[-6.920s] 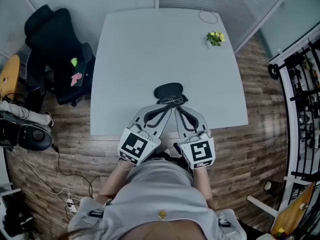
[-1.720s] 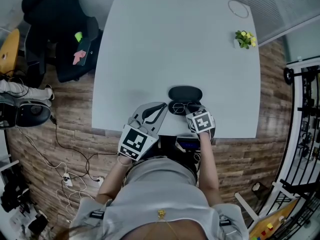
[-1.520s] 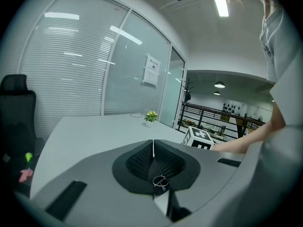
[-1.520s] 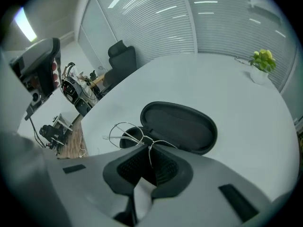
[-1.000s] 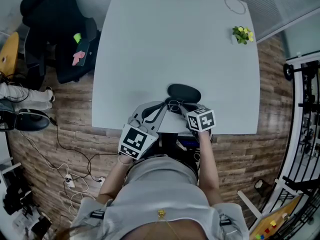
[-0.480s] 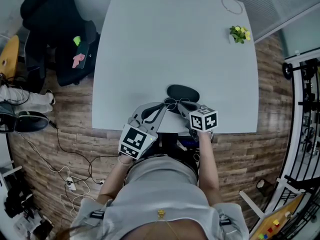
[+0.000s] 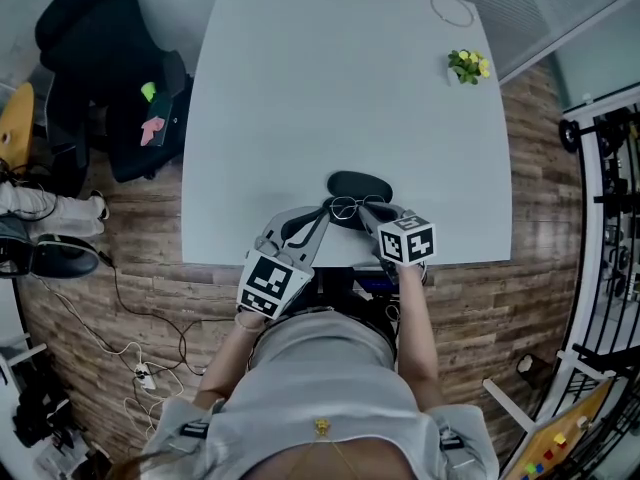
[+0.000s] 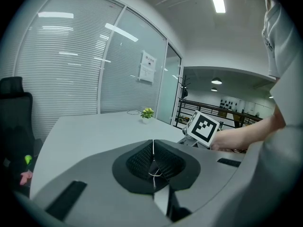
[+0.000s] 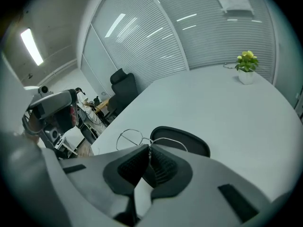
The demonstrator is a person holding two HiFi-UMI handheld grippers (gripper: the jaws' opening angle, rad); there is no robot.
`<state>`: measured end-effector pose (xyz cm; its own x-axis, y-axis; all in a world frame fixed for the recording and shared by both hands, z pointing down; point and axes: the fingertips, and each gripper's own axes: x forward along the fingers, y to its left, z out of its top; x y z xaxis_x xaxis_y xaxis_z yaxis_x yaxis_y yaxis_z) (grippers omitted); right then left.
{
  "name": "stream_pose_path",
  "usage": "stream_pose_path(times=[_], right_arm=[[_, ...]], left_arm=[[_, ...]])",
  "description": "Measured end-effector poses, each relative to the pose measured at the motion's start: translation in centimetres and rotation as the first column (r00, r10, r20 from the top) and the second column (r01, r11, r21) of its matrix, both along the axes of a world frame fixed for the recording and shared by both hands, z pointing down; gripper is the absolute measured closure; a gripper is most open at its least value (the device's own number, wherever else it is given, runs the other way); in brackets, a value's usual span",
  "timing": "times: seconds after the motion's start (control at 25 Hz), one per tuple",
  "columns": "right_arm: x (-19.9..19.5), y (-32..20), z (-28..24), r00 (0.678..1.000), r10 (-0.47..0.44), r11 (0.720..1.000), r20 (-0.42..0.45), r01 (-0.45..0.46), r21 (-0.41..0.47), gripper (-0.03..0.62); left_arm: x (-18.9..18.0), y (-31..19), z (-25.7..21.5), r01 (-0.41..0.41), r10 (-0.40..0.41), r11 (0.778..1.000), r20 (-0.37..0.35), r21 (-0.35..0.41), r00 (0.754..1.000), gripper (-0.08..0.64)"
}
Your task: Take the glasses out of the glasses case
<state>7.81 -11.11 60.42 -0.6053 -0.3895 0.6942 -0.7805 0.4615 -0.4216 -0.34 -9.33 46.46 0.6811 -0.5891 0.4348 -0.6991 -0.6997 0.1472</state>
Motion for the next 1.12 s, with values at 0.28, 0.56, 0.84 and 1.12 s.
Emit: stream_pose_path(times=[0.28, 0.56, 0.84, 1.12], right_arm=[[0.8, -0.6, -2.5, 0.999, 0.037, 0.998, -0.008, -0.036, 0.059, 0.565], [1.5, -1.1, -5.3, 0.998, 0.058, 0.992, -0.022, -0.056, 0.116, 0.565], [1.9, -1.1, -7.1, 0.997, 0.076, 0.986, -0.019, -0.073, 0.153, 0.565], [2.3, -0.8, -8.7, 0.996, 0.094, 0.978, -0.013, -0.09, 0.187, 0.565]], left_arm=[[0.6, 0.1, -0.1, -0.018, 0.018, 1.0, 0.007, 0.01, 1.0, 0.529], [1.1, 0.3, -0.3, -0.033, 0.033, 0.999, 0.012, 0.018, 0.999, 0.53], [1.1, 0.4, -0.6, -0.032, 0.032, 0.999, 0.011, 0.033, 0.999, 0.529], [1.3, 0.6, -1.0, -0.033, 0.033, 0.999, 0.008, 0.042, 0.999, 0.53]])
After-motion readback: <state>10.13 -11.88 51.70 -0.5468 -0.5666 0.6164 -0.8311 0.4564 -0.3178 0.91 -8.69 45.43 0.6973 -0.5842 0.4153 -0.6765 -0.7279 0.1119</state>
